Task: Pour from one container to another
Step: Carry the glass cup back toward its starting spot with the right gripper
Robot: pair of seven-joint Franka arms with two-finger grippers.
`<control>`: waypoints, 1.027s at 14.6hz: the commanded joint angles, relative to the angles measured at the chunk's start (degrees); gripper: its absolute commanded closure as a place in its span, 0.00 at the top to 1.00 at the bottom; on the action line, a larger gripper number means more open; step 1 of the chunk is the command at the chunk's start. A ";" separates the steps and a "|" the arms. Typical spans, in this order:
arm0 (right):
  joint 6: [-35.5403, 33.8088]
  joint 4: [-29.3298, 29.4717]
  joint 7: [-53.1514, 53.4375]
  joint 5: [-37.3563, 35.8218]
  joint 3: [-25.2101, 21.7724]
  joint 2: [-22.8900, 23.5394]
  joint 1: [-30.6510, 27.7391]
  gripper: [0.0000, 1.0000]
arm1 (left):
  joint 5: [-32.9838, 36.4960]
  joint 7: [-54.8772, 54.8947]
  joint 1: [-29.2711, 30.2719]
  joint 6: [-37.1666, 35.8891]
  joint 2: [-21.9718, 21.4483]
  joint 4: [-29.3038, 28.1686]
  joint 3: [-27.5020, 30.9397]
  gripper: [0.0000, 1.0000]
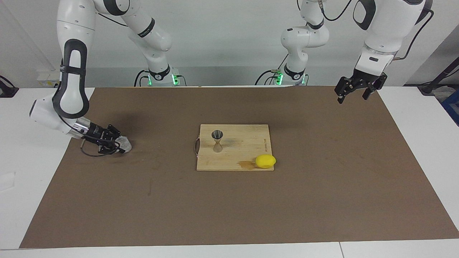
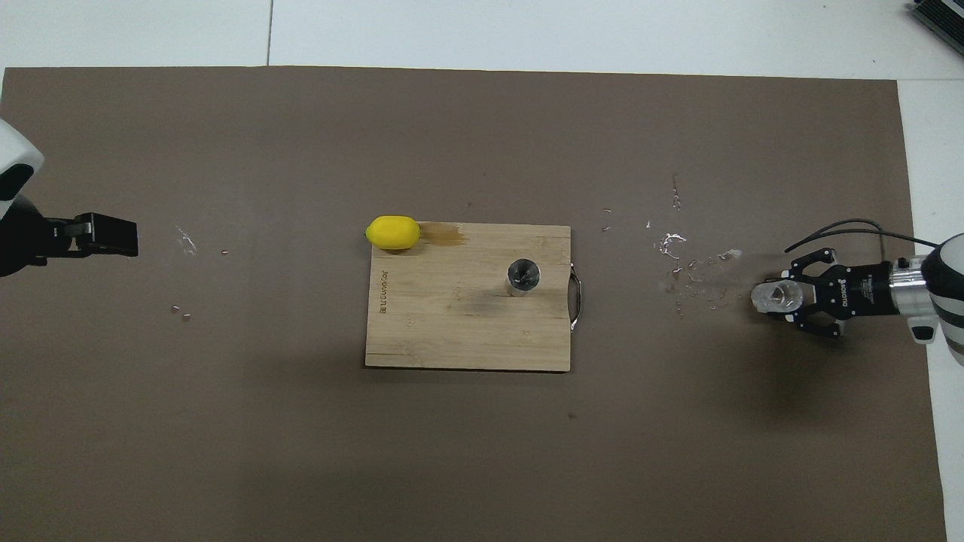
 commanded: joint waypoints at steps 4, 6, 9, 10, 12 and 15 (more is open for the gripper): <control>1.14 -1.15 -2.46 2.03 0.51 -0.61 -0.95 0.97 | 1.00 -0.18 0.30 0.98 -1.55 -1.57 0.05 1.00; 1.05 -1.07 -2.46 1.94 0.43 -1.57 -0.95 0.99 | 1.00 -0.53 0.31 1.59 -1.47 -1.57 0.05 1.00; 0.62 -1.07 -2.03 1.15 0.43 -5.61 -0.16 1.00 | 1.00 -0.45 0.31 1.68 -1.47 -1.57 -0.04 1.00; 0.27 -1.07 -1.94 0.97 0.43 -6.84 -0.07 1.00 | 0.91 -0.36 0.31 1.77 -1.55 -1.83 -0.04 1.00; -0.26 -1.07 -1.76 0.89 0.43 -8.86 0.72 1.00 | 0.91 -0.45 0.05 1.77 -1.55 -2.01 0.14 1.00; -1.32 -1.07 -1.85 0.19 0.43 -11.15 3.17 1.00 | 0.91 -0.45 -0.22 3.34 -1.56 -2.18 0.32 1.00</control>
